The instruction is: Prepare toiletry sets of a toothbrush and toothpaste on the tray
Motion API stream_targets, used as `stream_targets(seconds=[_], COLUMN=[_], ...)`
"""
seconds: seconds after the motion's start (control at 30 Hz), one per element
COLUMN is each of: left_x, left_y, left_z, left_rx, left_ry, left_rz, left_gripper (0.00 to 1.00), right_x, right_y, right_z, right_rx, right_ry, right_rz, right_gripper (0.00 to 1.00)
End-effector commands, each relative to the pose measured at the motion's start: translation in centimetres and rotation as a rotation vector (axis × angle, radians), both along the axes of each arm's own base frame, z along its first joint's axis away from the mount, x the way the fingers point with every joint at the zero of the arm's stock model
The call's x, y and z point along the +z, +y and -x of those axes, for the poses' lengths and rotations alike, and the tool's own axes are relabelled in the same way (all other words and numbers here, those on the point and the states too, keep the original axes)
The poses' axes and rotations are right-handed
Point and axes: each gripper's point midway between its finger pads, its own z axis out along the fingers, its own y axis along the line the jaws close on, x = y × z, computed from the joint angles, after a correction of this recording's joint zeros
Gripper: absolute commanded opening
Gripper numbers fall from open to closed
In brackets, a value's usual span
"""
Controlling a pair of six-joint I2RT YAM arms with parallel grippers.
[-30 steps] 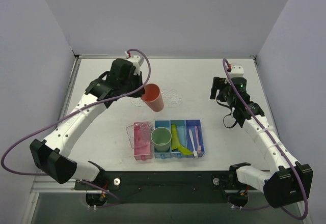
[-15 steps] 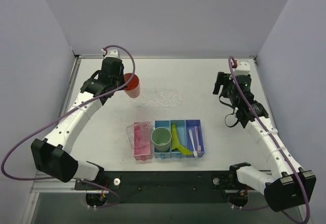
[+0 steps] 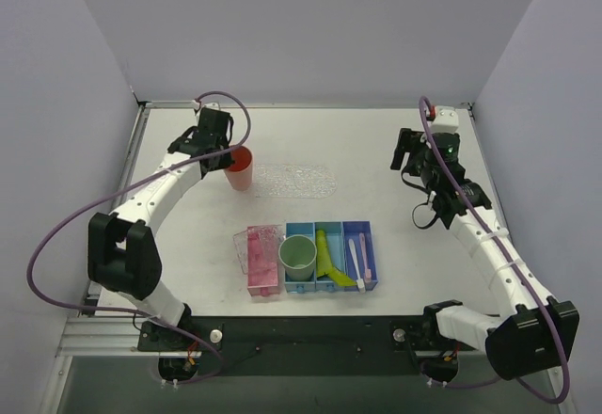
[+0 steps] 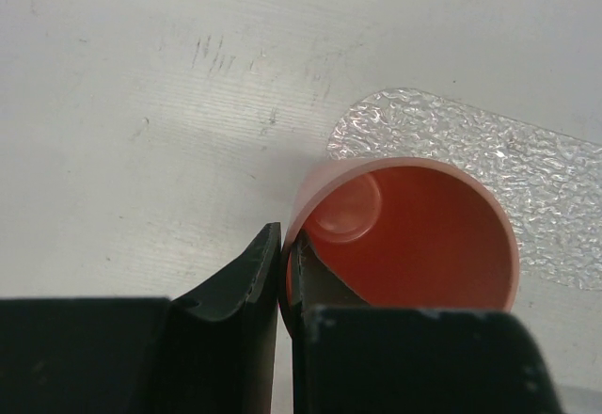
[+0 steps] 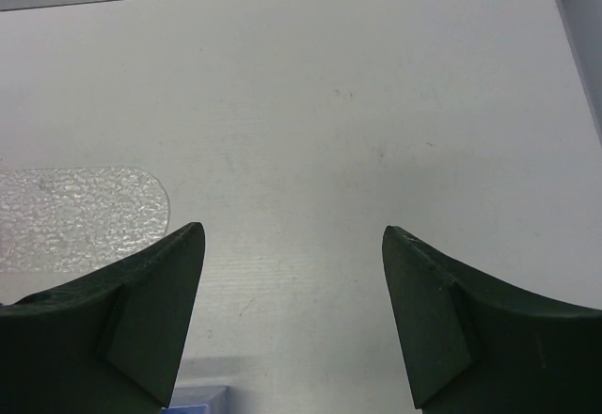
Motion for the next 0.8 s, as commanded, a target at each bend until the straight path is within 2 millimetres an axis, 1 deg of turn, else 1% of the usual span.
stream_targets(seconds=[0.0, 0.17, 0.33, 0.47, 0.77], left_x=[2.0, 0.8, 0.5, 0.4, -0.2], left_y=[-1.4, -2.3, -3.1, -3.2, -3.3], left_z=[-3.3, -4.2, -5.1, -5.6, -5.9], left_rx=[-0.020, -0.040, -0.056, -0.060, -0.067], left_ry=[-0.100, -0.079, -0.081, -0.081, -0.072], left_rz=[0.089, 0.109, 0.132, 0.132, 0.122], left_gripper=[0.00, 0.00, 0.00, 0.00, 0.00], right_x=[2.8, 2.8, 2.8, 2.7, 2.5], right_y=[0.4, 0.4, 0.4, 0.6, 0.6], right_z=[-1.4, -1.9, -2.3, -2.6, -3.1], right_rx=[-0.008, -0.010, -0.007, -0.004, -0.004], right_ry=[-0.076, -0.073, -0.069, -0.062, -0.056], right_rz=[-0.019, -0.011, -0.002, -0.001, 0.005], right_gripper=[0.71, 0.71, 0.71, 0.71, 0.71])
